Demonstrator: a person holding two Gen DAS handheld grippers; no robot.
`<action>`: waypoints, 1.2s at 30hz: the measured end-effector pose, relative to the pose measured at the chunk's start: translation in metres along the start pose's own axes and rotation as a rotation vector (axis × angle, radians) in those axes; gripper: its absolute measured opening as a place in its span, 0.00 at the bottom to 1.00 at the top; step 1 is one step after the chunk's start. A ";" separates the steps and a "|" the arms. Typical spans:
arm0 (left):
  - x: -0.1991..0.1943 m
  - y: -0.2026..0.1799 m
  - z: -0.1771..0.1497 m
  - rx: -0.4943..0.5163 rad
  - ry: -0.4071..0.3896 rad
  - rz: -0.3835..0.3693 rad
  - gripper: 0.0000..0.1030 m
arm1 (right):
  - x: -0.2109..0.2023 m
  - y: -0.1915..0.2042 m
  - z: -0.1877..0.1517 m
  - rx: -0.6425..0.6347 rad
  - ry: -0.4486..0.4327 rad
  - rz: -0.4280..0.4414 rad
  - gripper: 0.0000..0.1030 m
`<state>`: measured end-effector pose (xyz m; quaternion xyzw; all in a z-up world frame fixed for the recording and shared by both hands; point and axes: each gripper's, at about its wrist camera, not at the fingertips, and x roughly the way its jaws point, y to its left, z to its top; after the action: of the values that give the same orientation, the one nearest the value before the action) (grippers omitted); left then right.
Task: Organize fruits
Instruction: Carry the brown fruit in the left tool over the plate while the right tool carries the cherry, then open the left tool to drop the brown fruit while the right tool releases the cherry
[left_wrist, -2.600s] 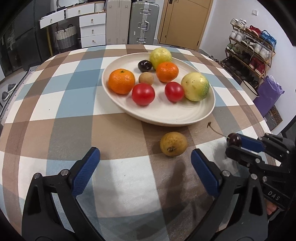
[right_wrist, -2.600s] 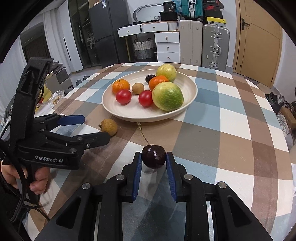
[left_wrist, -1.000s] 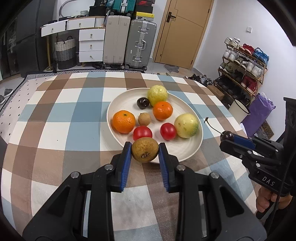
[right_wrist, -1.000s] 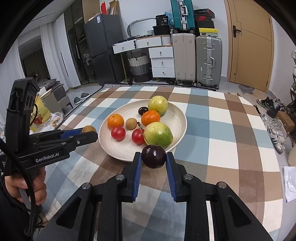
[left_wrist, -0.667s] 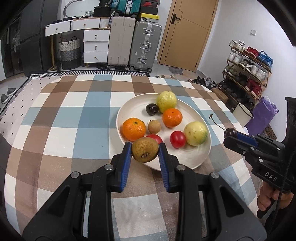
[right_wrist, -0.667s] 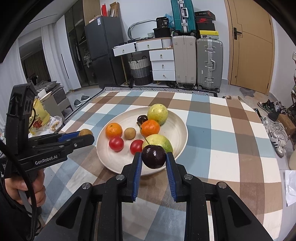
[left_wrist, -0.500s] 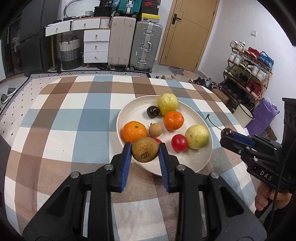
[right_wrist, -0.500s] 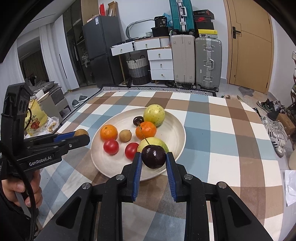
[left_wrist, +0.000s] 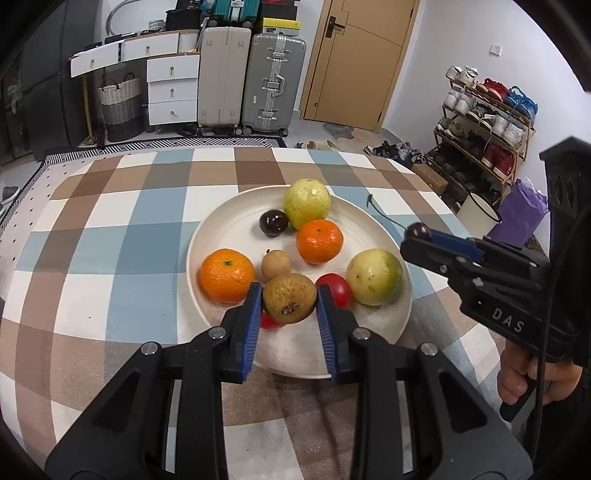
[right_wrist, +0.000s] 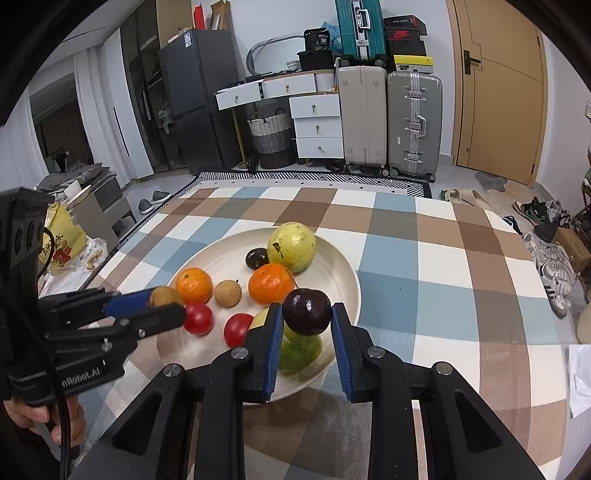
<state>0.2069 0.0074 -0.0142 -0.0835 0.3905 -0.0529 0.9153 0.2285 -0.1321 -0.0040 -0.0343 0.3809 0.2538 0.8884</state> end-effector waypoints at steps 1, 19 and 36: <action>0.001 -0.001 0.000 0.002 0.001 -0.002 0.26 | 0.001 -0.001 0.001 0.002 0.001 0.002 0.26; 0.022 -0.015 0.001 0.031 0.025 -0.007 0.26 | 0.027 -0.014 0.010 0.030 0.035 0.004 0.26; -0.032 -0.007 0.000 -0.001 -0.108 0.050 0.99 | -0.021 -0.021 -0.001 0.071 -0.071 0.026 0.97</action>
<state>0.1847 0.0062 0.0101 -0.0770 0.3427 -0.0251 0.9359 0.2259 -0.1595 0.0066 0.0110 0.3585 0.2526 0.8986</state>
